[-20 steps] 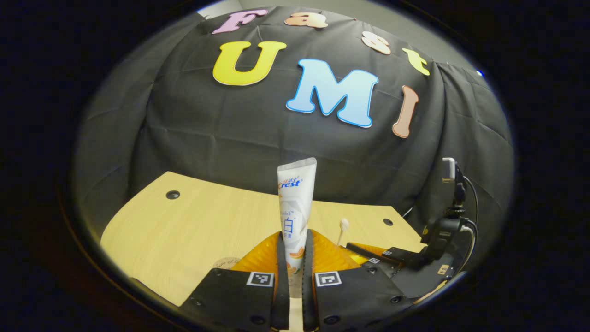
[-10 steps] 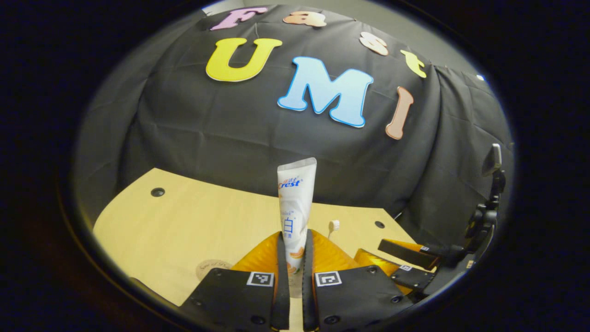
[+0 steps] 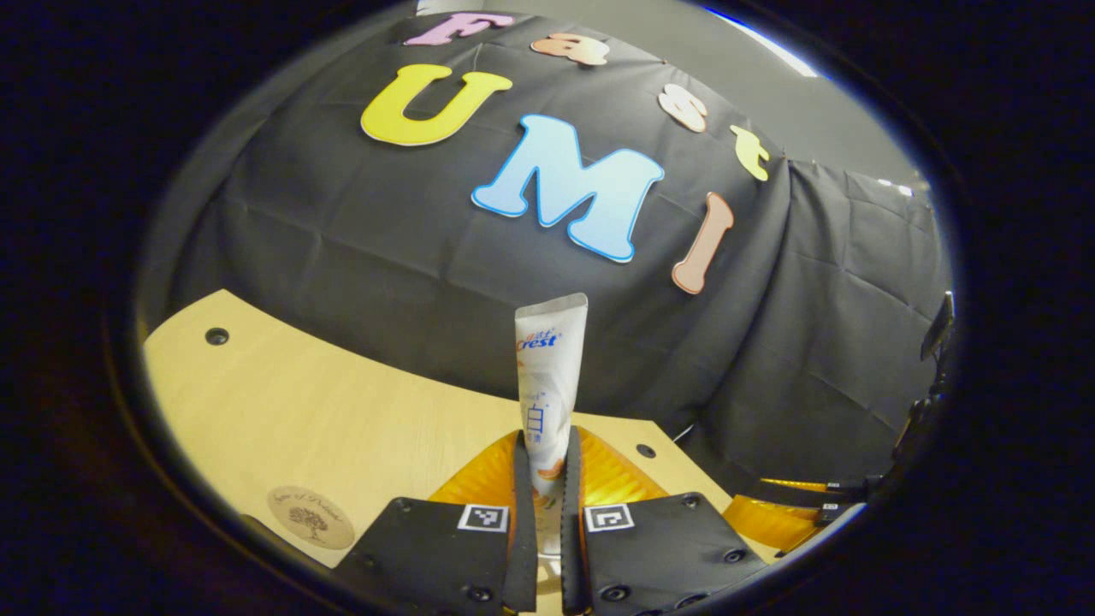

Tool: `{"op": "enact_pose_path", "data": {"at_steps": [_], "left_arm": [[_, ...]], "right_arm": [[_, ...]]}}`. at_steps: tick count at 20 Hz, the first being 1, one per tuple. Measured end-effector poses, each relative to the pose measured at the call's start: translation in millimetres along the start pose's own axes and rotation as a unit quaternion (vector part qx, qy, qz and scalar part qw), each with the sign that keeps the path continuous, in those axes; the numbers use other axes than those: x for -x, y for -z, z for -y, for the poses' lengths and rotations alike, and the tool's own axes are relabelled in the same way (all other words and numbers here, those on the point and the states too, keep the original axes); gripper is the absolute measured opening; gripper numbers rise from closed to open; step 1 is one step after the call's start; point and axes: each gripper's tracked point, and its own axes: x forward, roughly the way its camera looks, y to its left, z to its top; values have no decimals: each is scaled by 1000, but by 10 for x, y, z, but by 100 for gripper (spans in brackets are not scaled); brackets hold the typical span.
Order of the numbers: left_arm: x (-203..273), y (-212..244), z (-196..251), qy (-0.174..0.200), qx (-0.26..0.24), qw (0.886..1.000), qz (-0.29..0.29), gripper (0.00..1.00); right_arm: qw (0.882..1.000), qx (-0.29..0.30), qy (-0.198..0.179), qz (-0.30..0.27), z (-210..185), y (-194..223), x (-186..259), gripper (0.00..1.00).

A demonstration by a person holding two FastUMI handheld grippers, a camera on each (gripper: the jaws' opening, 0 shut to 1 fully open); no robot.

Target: Put the toothbrush and toothpaste on the desktop into the cup, then pick up the cup and place it on the coaster on the desktop.

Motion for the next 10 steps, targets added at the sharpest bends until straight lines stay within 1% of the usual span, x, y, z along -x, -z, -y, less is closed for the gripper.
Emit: {"op": "enact_pose_path", "data": {"at_steps": [3,5,10], "left_arm": [[-105,93,107,10,-10,1000,13,18],[-165,211,139,13,-26,999,17,19],[-245,513,111,6,-74,997,21,18]], "right_arm": [[1000,0,10,-11,104,111,55,75],[1000,-7,9,-18,117,155,68,75],[999,-17,3,-32,84,269,65,75]]}}
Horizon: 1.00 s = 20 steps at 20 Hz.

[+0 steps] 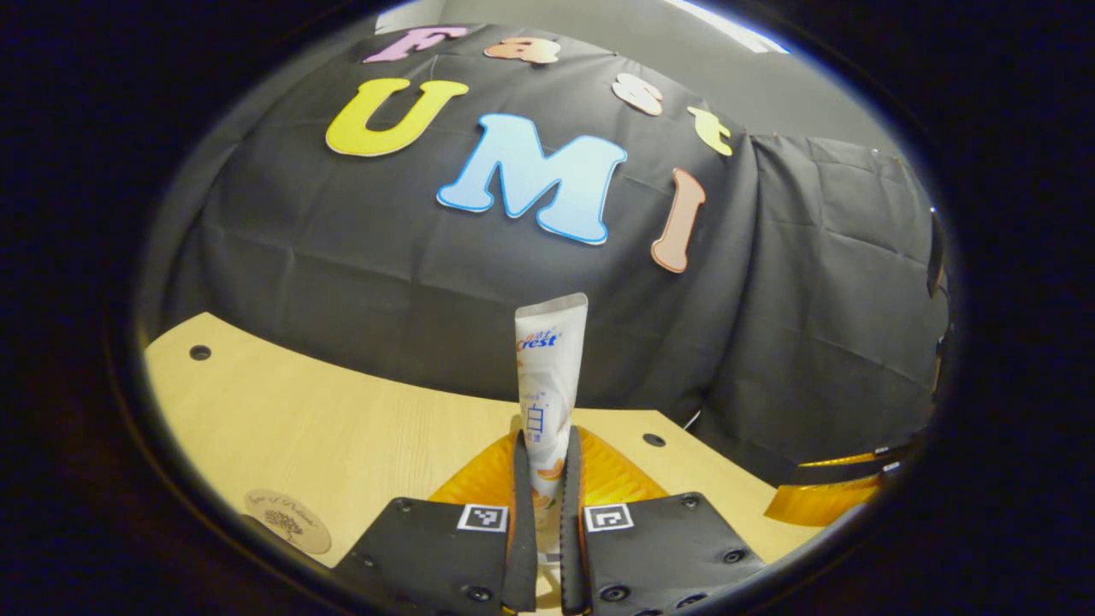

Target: Put the toothbrush and toothpaste on the desktop into the cup, then pick up the cup and place it on the coaster on the desktop.

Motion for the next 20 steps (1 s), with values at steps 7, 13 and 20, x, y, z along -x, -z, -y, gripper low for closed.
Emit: {"op": "enact_pose_path", "data": {"at_steps": [7,13,20], "left_arm": [[-99,190,-28,-10,-24,1000,-16,22],[-100,196,42,4,-32,999,-17,51],[98,14,-52,-10,-36,999,-4,94]], "right_arm": [[1000,12,-9,-4,-81,48,16,75],[1000,13,-13,-3,-147,34,51,75],[1000,16,-21,1,-302,0,92,75]]}}
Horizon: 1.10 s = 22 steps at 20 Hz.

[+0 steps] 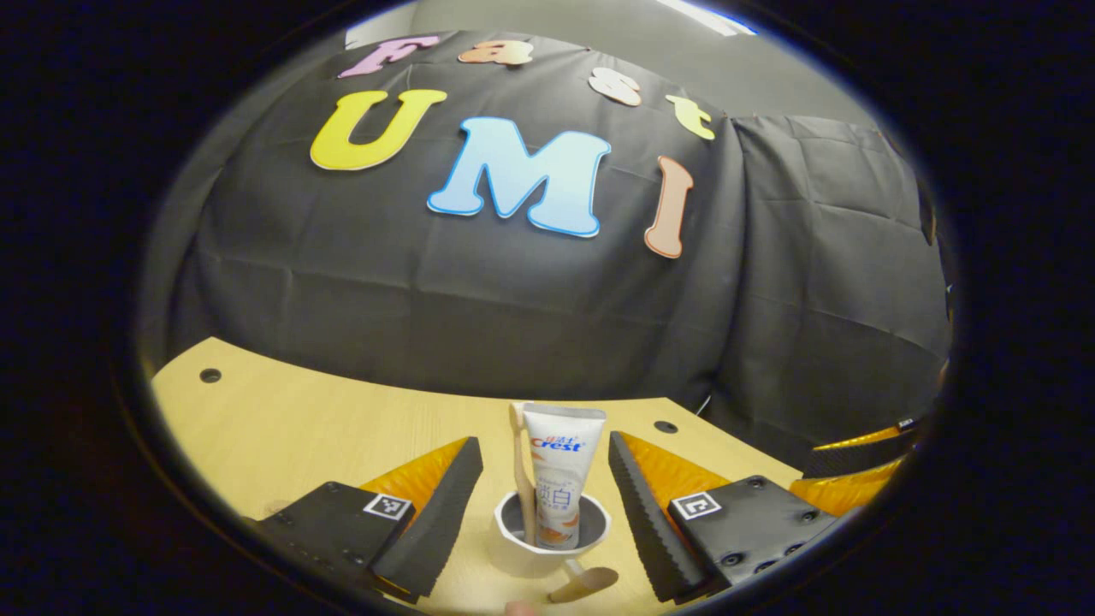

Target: Put the toothbrush and toothpaste on the desktop into the cup, then pick up the cup and place it on the coaster on the desktop.

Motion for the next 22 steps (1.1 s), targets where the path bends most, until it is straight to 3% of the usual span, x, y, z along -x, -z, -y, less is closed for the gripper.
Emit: {"op": "enact_pose_path", "data": {"at_steps": [1,3,4,6,10,22], "left_arm": [[58,-40,-40,-4,0,1000,2,89],[182,-138,-91,-10,-3,1000,6,94],[238,-203,-119,-13,-6,1000,8,89],[351,-343,-172,-18,-8,1000,15,94],[576,-614,-275,-29,-15,999,28,95],[1034,-909,-770,-60,-19,997,34,96]], "right_arm": [[1000,2,0,2,-26,-16,-4,75],[1000,6,-3,1,-94,-28,-9,75],[1000,7,-5,-1,-131,-32,-16,75],[1000,13,-7,-6,-221,-30,-46,75],[999,28,-16,-20,-436,-7,-130,75],[990,26,-9,-138,-784,534,-599,75]]}}
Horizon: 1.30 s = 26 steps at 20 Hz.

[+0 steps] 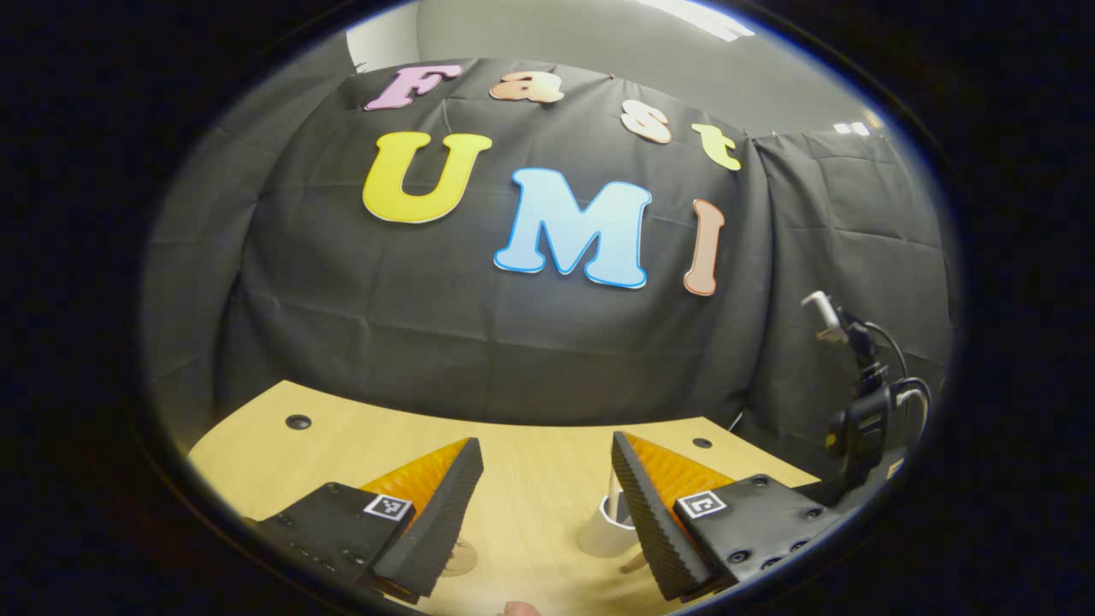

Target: Put the toothbrush and toothpaste on the desktop into the cup, then pick up the cup and place it on the coaster on the desktop.

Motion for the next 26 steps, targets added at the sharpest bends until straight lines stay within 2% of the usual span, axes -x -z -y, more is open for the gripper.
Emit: {"op": "enact_pose_path", "data": {"at_steps": [7,8,12,20,21,23,24,25,26], "left_arm": [[38,-36,-107,2,-2,1000,-2,96],[30,-29,-116,3,0,1000,-4,99],[34,16,-171,2,5,1000,-10,96],[143,3,-400,-20,5,1000,-10,96],[162,-1,-416,-22,5,1000,-10,96],[182,-13,-423,-22,6,1000,-10,96],[201,-14,-419,-21,7,1000,-11,96],[215,-7,-424,-22,8,1000,-12,96],[229,0,-424,-23,8,1000,-12,96]], "right_arm": [[993,-29,4,-114,8,264,-334,75],[992,-29,6,-123,8,284,-364,75],[987,-25,14,-158,13,356,-478,75],[978,-30,19,-203,16,392,-650,75],[978,-30,24,-206,49,385,-678,70],[976,-30,27,-213,76,398,-688,52],[975,-32,25,-216,67,415,-669,47],[975,-31,28,-218,81,403,-660,34],[975,-28,27,-218,75,430,-680,28]]}}
